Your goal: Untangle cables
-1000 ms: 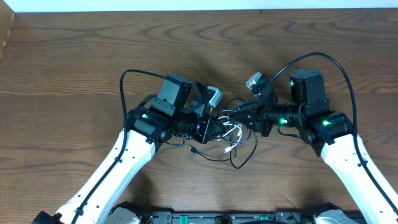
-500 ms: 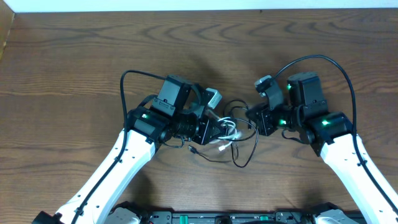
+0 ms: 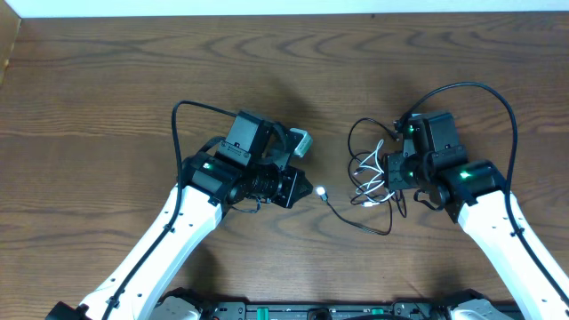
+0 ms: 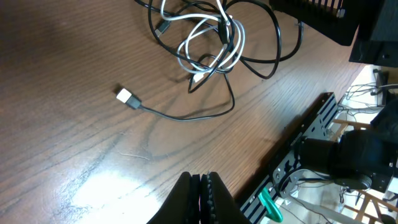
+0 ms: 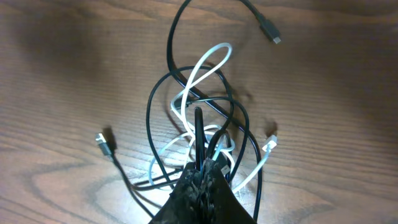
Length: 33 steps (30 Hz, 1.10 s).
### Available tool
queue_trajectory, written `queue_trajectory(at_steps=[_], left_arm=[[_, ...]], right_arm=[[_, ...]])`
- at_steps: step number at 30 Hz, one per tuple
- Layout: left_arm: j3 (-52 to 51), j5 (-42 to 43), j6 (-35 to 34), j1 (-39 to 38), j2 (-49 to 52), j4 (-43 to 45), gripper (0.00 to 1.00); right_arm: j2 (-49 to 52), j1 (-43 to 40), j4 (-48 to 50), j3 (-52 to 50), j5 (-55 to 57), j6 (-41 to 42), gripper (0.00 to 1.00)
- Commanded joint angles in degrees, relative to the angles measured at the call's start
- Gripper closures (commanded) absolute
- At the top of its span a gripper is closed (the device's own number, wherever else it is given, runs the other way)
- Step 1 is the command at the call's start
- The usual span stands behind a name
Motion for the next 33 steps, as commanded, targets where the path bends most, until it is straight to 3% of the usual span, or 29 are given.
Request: queue_trajectory(at_steps=[1,3,6,14,20,24,28,33], left_arm=[[0.3,-0.7,0.3,-0.1,-0.1,0.0,0.83],[0.3,-0.7,0.3,-0.1,0.0,0.2,0.72],[0.3,-0.7,0.3,-0.1,0.0,0.6,0.69],[0.3,-0.7,0.3,-0.1,0.0,1.0,0.68],[0.3,-0.9,0.3,-0.1,0.4,2.2,0.66],[0.3,-0.9,0.3,-0.1,1.7,2.1,0.66],[0.3,-0.9,0.3,-0.1,3.5,2.1,0.66],[0.3,-0.9,0.3,-0.1,6.6,2.2,0.66]], right_arm=[[0.3,-0.1,1.6,-0.3,-7.3,1.2,0.99],[0.3,-0.1,5.2,-0.3,-23.7,-5.5,0.99],[0.3,-0.1,10.3,-0.3,-37.3,-9.0,0.99],[0.3,-0.1,22.7,-0.3,-52.0,-4.0,0.99],[0.3,-0.1,30.3,-0.3,-52.1,1.2,0.99],[0.3,-0.2,29.7,-0.3,-41.8,3.4,0.99],[0.3,-0.2,21.4,-0.3,-19.0,7.3,0.99],[0.3,-0.3,6.3,-0.3,10.3,18.1,0.99]])
